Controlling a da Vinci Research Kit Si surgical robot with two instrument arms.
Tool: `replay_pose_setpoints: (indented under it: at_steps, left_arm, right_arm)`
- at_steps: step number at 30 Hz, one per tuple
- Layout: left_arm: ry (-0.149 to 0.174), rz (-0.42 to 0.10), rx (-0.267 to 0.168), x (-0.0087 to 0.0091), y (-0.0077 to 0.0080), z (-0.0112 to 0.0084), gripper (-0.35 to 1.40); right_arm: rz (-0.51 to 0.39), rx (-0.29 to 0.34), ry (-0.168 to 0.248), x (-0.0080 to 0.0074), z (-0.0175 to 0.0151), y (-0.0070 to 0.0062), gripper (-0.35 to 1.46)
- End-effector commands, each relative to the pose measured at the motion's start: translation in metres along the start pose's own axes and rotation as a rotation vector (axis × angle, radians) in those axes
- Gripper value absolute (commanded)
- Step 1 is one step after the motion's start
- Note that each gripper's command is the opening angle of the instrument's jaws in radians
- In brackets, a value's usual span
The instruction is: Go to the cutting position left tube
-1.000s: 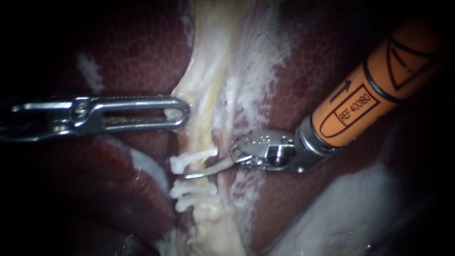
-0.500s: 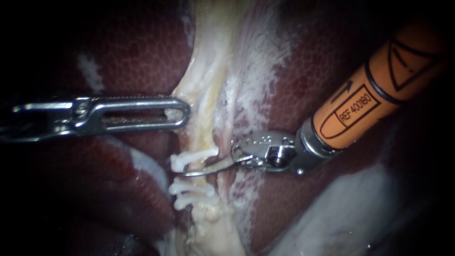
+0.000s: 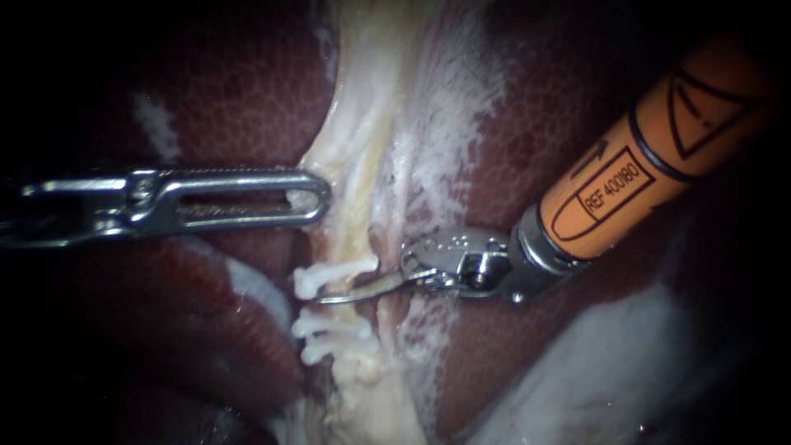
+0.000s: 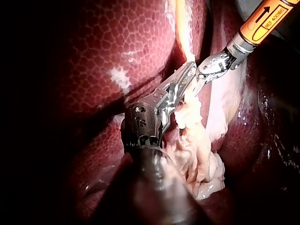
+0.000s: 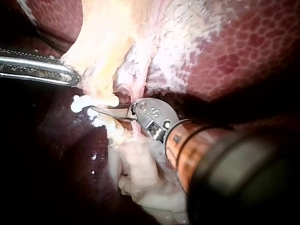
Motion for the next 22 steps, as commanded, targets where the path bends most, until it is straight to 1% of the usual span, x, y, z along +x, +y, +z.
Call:
replay_pose_setpoints:
  at_steps: [1, 22]
  left_arm:
    - [0.0, 0.0, 0.0, 0.0, 0.0, 0.0, -0.35]
    - [0.0, 0.0, -0.001, 0.0, -0.0001, 0.0, -0.35]
  right_arm:
    - [0.005, -0.001, 0.001, 0.0, 0.0, 0.0, -0.35]
    - [0.022, -0.006, 0.003, -0.0001, 0.0002, 0.0002, -0.35]
